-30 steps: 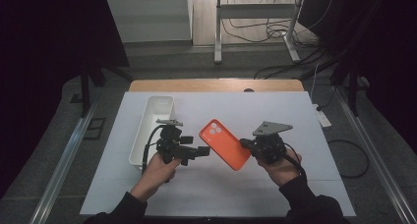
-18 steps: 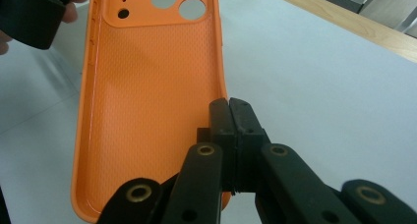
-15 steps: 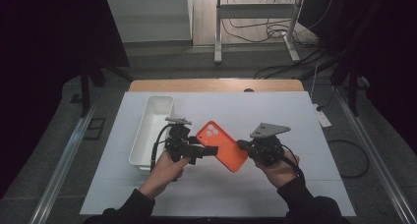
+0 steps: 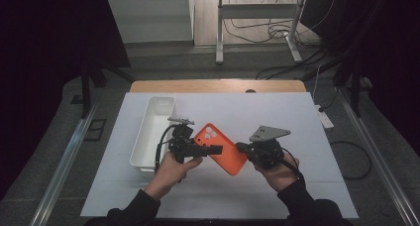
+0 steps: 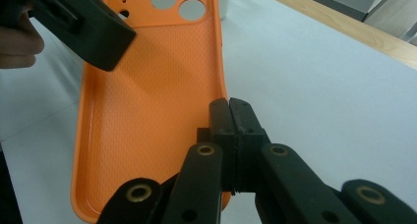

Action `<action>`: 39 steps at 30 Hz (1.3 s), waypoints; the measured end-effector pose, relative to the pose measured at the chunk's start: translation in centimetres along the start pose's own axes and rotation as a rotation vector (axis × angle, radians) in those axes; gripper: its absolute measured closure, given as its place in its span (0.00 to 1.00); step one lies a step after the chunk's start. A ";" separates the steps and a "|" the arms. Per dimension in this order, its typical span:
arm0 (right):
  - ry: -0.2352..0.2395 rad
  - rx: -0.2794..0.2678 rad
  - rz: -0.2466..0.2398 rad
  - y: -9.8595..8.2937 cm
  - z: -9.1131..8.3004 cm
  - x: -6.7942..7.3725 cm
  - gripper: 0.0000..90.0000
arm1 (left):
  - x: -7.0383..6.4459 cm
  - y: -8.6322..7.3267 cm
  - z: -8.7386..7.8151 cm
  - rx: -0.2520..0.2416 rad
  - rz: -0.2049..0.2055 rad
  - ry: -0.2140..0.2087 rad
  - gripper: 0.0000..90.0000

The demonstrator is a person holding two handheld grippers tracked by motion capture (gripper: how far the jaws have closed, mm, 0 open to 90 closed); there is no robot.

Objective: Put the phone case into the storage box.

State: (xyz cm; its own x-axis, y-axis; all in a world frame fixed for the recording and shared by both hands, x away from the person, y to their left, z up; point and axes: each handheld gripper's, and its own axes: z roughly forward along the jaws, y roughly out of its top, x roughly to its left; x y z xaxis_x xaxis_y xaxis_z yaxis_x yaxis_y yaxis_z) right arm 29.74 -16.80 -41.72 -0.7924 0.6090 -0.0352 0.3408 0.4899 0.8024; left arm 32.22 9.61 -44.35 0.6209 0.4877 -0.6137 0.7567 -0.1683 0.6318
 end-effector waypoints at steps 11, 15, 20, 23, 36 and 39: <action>0.000 -0.003 -0.009 0.0 0.1 0.2 0.99 | 0.1 -0.2 0.1 0.021 -0.025 -0.044 0.58; 0.004 -0.003 -0.010 -0.1 0.2 0.3 0.99 | 0.3 -0.3 0.2 0.019 -0.047 -0.064 0.68; 0.010 0.001 -0.015 -0.1 0.3 0.4 0.99 | 0.5 -0.4 0.2 0.004 -0.085 -0.107 0.81; 0.011 0.002 -0.017 -0.1 0.4 0.4 0.99 | 0.8 -0.5 0.1 -0.003 -0.103 -0.131 0.86; 0.068 -0.003 -0.007 -0.4 0.5 0.2 0.81 | 0.6 -0.5 -0.3 -0.008 -0.063 -0.105 0.94; 0.075 0.000 0.024 -0.5 0.4 0.0 0.66 | 0.6 -0.5 -0.4 -0.001 -0.041 -0.086 0.94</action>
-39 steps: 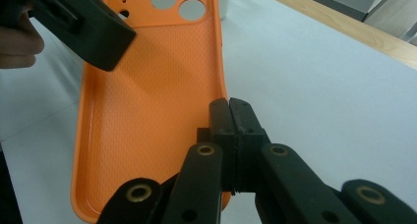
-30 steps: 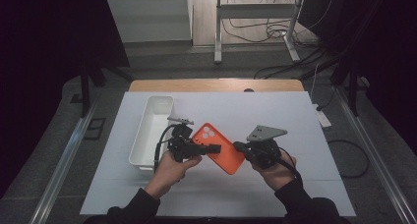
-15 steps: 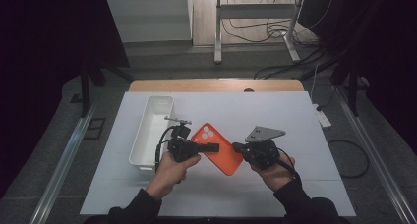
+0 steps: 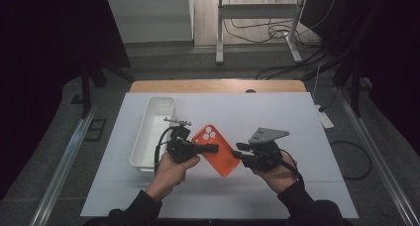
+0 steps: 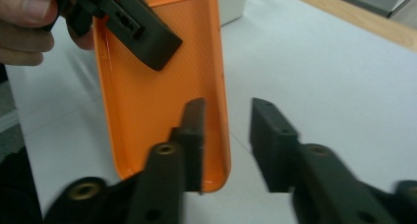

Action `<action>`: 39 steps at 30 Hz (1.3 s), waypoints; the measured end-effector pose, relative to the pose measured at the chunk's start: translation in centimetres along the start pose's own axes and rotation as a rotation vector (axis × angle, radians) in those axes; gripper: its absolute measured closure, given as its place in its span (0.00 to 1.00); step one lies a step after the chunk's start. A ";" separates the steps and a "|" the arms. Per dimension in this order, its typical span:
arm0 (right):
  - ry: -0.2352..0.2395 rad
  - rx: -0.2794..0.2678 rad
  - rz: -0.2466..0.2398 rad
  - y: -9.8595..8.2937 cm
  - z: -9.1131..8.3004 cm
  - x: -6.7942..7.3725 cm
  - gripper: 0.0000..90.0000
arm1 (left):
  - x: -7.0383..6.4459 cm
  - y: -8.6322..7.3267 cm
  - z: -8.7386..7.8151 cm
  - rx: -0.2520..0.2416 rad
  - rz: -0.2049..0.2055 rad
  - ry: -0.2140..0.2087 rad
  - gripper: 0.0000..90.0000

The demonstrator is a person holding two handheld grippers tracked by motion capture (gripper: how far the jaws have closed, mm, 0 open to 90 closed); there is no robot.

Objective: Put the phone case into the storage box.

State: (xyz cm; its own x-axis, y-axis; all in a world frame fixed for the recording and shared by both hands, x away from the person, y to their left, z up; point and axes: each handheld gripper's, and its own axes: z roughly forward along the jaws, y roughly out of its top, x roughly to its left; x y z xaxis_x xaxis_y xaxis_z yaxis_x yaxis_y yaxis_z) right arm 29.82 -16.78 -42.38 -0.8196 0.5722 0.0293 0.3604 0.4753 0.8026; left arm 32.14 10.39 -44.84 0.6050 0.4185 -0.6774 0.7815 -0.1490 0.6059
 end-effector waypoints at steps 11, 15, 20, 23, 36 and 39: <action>0.098 0.015 0.070 -0.7 0.8 -1.3 0.12 | 0.3 -0.1 -0.5 0.033 0.062 0.026 0.93; 0.101 0.019 0.073 -1.1 1.0 -1.4 0.00 | 0.4 -0.1 -0.6 0.039 0.076 0.030 0.93; 0.129 0.021 0.070 -1.6 1.1 -1.5 0.00 | 0.3 -0.1 -0.8 0.058 0.115 0.034 0.93; 0.151 0.036 0.055 -1.7 1.3 -1.4 0.00 | 0.3 -0.1 -0.8 0.062 0.126 0.029 0.93; 0.225 0.079 0.027 -1.6 1.9 -0.3 0.00 | -0.2 -0.1 -0.5 0.100 0.202 -0.022 0.93; 0.226 0.092 0.012 -1.4 2.1 0.1 0.00 | -0.3 -0.1 -0.4 0.105 0.216 -0.043 0.93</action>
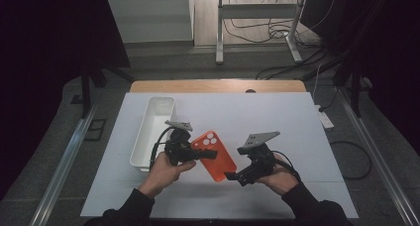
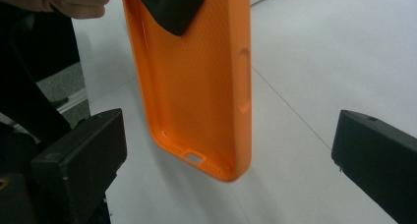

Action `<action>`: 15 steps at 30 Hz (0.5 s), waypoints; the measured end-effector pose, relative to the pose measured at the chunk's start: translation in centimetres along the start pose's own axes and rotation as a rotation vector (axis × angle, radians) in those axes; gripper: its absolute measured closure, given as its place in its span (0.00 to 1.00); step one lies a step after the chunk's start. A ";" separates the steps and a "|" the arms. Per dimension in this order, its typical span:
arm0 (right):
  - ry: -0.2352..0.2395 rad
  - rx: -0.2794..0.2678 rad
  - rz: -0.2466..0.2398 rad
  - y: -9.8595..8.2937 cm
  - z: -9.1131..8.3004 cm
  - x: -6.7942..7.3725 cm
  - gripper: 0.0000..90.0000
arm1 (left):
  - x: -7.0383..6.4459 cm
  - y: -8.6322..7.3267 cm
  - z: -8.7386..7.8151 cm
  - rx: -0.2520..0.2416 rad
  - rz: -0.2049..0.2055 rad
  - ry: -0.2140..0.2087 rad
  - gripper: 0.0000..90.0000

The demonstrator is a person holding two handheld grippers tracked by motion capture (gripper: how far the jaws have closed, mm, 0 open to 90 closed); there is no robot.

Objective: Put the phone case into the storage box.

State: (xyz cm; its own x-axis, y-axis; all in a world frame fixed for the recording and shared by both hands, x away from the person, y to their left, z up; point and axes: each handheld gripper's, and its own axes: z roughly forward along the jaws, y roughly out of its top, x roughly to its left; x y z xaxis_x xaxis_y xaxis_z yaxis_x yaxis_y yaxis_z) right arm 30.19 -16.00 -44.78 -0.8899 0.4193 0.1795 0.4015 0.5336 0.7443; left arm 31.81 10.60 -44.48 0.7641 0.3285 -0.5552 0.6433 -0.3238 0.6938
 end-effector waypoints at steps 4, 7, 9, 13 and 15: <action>0.006 0.022 -0.006 0.1 0.4 0.4 0.00 | -0.3 0.1 0.2 0.004 0.024 -0.023 0.93; 0.021 0.029 0.000 0.2 0.7 0.5 0.00 | -0.5 0.1 0.3 0.009 0.039 -0.035 0.93; 0.028 0.030 0.010 0.3 0.8 0.7 0.00 | -0.6 0.2 0.4 0.012 0.047 -0.043 0.93; 0.023 0.039 0.005 0.4 0.9 0.9 0.09 | -0.8 0.2 0.6 0.012 0.064 -0.060 0.93; 0.027 0.038 0.006 0.5 0.8 0.9 0.15 | -0.9 0.2 0.6 0.014 0.065 -0.062 0.93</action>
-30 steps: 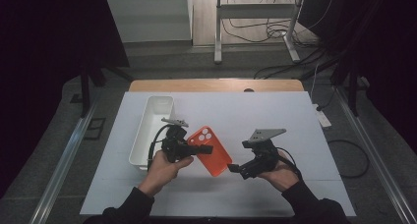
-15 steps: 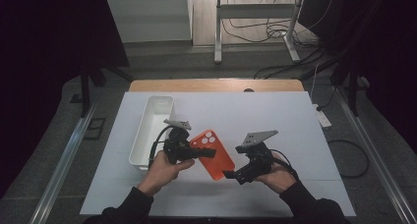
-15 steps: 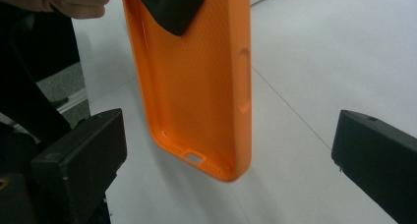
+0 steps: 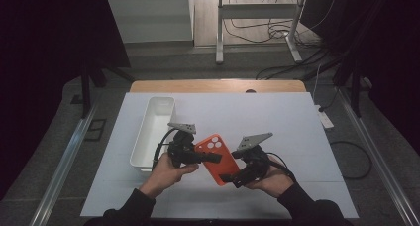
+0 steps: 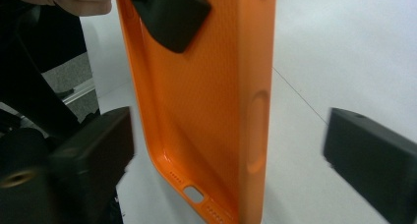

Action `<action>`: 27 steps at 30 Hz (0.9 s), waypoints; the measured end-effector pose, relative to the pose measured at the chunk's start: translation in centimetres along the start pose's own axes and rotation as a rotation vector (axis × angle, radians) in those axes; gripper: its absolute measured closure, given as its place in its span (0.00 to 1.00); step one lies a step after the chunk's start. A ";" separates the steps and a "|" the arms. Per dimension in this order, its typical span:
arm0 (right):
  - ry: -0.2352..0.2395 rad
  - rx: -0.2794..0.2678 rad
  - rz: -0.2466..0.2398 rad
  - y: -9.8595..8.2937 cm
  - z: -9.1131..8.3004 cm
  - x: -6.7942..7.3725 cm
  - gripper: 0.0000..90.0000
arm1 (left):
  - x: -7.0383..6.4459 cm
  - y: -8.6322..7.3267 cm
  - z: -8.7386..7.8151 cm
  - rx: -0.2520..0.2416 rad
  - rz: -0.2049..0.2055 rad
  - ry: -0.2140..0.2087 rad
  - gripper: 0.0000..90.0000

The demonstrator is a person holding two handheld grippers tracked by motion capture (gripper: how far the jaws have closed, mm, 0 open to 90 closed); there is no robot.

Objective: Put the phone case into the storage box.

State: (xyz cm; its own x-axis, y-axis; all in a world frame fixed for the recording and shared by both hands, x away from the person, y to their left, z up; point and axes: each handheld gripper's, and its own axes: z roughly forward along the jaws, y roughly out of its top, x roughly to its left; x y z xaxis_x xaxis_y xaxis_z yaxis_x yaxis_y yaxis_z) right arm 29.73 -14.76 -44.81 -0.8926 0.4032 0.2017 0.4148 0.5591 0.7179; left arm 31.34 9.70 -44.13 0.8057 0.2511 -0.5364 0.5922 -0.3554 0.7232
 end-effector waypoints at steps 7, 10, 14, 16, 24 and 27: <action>0.063 0.020 -0.007 0.1 -0.1 0.0 0.54 | -0.3 0.1 0.2 0.009 0.023 -0.013 0.92; 0.101 0.028 -0.005 0.1 -0.1 0.0 0.69 | -0.4 0.2 0.3 0.014 0.028 -0.010 0.92; 0.121 0.043 -0.008 0.1 -0.1 -0.2 0.80 | -0.5 0.2 0.3 0.010 0.039 -0.023 0.89; 0.141 0.047 -0.006 0.1 -0.2 -0.3 0.88 | -0.7 0.3 0.3 0.007 0.053 -0.033 0.85; 0.157 0.043 -0.051 0.3 -0.5 0.0 0.93 | -1.1 0.5 0.0 -0.013 0.064 0.028 0.73; 0.135 0.027 -0.057 0.4 -0.7 0.1 0.93 | -1.3 0.6 -0.3 -0.020 0.075 0.069 0.64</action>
State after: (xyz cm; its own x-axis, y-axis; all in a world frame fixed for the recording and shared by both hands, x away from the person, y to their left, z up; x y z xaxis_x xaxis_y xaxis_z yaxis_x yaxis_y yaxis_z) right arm 29.70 -15.00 -44.08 -0.9298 0.2702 0.2498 0.3655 0.5985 0.7129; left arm 30.69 9.44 -42.85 0.8463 0.2862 -0.4492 0.5293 -0.3577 0.7693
